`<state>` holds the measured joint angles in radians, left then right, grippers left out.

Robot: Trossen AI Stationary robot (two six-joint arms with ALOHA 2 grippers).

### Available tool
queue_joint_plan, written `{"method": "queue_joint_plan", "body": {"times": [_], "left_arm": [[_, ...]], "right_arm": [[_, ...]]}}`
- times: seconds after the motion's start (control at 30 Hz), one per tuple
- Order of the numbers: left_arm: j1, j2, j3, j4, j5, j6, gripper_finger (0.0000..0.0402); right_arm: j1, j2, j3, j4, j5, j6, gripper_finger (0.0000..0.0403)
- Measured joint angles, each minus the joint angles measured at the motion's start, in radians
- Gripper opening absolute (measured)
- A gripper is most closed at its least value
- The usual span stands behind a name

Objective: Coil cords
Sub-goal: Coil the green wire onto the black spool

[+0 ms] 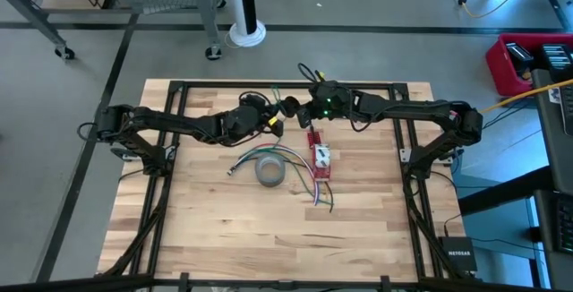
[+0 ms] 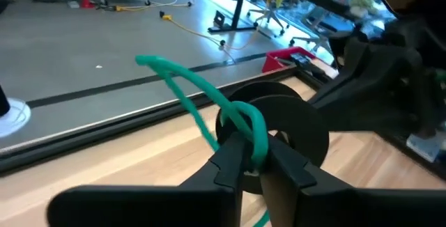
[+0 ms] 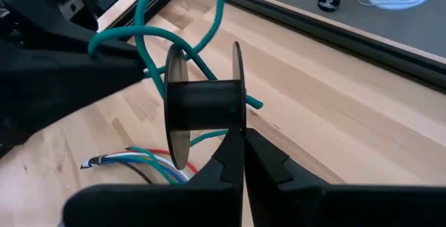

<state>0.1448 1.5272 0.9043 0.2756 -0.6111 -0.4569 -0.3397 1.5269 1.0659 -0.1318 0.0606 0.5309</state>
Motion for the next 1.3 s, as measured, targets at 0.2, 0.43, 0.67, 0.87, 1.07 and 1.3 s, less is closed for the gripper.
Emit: {"method": "queue_joint_plan", "body": {"times": [0.2,0.43,0.67,0.87,1.07,1.3], "left_arm": [[0.000,0.000,0.000,-0.008,0.043,0.062,0.0059],[-0.024,0.000,0.000,-0.111,0.124,0.033,0.0069],[-0.068,0.000,0.000,-0.204,0.126,0.018,0.0070],[-0.112,0.000,0.000,-0.222,0.124,0.016,0.0070],[-0.162,-0.011,-0.001,-0.323,0.124,-0.068,0.0070],[-0.300,-0.015,-0.001,-0.443,0.120,-0.150,0.0070]], "right_arm": [[0.000,0.000,0.000,0.000,0.000,0.000,0.0003],[0.000,0.000,0.000,0.000,0.004,0.000,0.0003],[-0.001,0.000,0.000,0.000,0.031,-0.005,0.0003],[-0.001,-0.001,0.001,-0.003,0.034,-0.005,0.0003],[-0.001,-0.002,0.001,-0.005,0.044,-0.010,0.0003],[-0.001,-0.002,0.002,-0.008,0.080,-0.012,0.0003]]}}
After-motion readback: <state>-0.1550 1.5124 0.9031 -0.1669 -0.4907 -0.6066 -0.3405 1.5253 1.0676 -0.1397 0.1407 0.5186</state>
